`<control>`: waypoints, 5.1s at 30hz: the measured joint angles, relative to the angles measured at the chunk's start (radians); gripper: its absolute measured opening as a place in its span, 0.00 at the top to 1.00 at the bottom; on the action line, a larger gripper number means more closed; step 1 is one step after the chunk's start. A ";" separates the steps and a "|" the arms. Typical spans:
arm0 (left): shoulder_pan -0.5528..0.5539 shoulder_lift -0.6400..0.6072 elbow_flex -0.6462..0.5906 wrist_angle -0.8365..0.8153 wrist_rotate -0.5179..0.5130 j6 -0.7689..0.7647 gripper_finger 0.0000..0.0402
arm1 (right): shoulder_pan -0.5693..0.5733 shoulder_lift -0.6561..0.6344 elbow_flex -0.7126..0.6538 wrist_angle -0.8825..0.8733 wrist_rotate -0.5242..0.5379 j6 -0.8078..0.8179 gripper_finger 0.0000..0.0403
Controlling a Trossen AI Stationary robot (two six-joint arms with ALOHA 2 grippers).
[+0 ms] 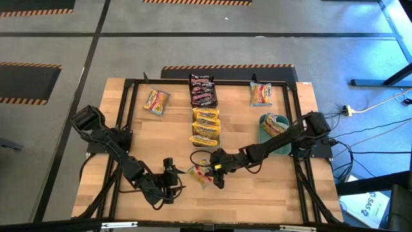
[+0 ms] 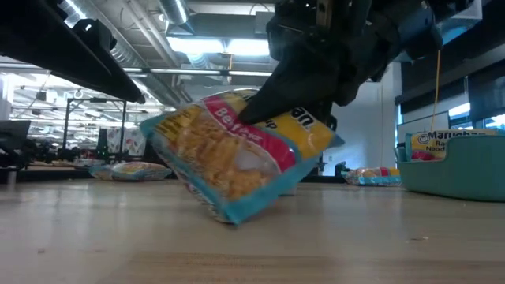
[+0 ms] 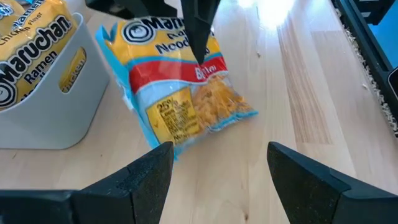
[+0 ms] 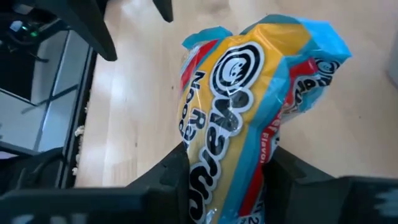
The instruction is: Sort Maruchan noodles
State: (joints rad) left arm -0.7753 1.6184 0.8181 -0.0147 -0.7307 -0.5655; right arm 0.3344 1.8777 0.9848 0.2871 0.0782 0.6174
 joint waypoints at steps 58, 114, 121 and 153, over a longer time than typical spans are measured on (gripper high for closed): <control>0.080 0.000 0.002 0.098 0.105 0.052 0.36 | 0.065 -0.990 0.001 -1.272 0.272 0.006 0.71; 0.199 0.000 0.000 0.098 0.248 0.152 0.36 | -0.125 -0.673 -0.235 -1.634 0.272 -0.014 0.39; 0.199 0.000 0.000 0.101 0.251 0.154 0.36 | -0.167 -0.649 -0.231 -1.644 0.303 -0.020 0.36; 0.864 -0.418 0.072 -0.858 0.131 -0.121 0.37 | -0.018 -0.649 -0.346 -0.463 0.188 -0.153 0.50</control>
State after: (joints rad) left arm 0.0891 1.2003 0.8899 -0.8729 -0.5996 -0.6870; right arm 0.3161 1.2285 0.6386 -0.1757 0.2657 0.4648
